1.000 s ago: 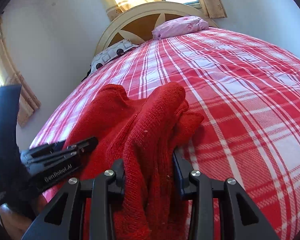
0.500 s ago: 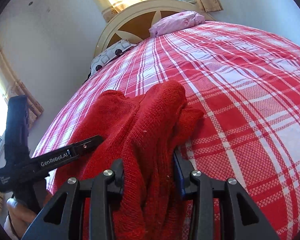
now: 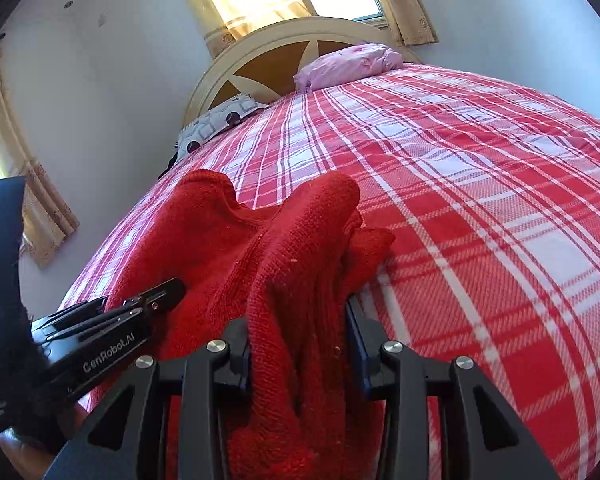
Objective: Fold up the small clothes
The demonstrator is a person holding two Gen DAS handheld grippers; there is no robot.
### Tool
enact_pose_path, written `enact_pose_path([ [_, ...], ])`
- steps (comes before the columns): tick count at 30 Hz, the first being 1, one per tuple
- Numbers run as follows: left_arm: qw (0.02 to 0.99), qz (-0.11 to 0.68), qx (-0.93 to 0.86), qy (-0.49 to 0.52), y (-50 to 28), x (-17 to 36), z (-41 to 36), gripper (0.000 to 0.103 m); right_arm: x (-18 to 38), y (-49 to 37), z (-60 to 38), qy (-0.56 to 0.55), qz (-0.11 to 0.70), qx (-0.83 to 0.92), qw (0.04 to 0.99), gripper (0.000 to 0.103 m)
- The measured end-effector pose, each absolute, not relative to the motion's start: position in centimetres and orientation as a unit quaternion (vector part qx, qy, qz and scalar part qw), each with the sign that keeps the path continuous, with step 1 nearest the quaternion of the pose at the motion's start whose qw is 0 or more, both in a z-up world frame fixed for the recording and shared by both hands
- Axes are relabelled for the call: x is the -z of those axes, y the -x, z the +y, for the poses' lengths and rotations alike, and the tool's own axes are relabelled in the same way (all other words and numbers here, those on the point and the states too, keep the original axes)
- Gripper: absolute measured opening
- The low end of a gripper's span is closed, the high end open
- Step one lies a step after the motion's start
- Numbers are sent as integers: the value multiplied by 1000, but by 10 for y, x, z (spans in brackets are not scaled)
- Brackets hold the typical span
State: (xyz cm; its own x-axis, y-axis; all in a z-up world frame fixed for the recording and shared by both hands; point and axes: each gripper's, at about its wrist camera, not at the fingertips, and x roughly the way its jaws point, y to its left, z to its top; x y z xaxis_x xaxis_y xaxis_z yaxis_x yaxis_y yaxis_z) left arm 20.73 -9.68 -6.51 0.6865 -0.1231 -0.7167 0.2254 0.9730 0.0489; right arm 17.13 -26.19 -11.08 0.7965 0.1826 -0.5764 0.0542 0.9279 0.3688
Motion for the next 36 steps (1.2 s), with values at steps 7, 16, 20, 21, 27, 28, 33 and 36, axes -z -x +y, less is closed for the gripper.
enact_pose_path([
  [7,920,375,84,-72,-188,59,-81,34,106,-153,-243,-180,317,-41,930,39],
  [16,923,374,69,-61,-173,55,-56,34,99,-142,-215,-172,325,-63,928,39],
  [20,926,370,57,-60,-169,51,-40,34,96,-142,-200,-172,327,-77,926,39],
  [21,926,370,54,-57,-168,50,-35,34,96,-142,-196,-172,328,-81,925,39],
  [27,930,364,30,-47,-163,46,-3,34,91,-144,-164,-157,330,-108,925,39],
  [28,930,363,26,-47,-162,45,2,34,91,-145,-158,-155,331,-113,924,39],
  [33,934,356,1,-39,-158,41,30,34,86,-150,-130,-145,331,-140,922,39],
  [36,934,355,-14,-31,-158,40,46,34,84,-154,-114,-141,331,-156,920,39],
])
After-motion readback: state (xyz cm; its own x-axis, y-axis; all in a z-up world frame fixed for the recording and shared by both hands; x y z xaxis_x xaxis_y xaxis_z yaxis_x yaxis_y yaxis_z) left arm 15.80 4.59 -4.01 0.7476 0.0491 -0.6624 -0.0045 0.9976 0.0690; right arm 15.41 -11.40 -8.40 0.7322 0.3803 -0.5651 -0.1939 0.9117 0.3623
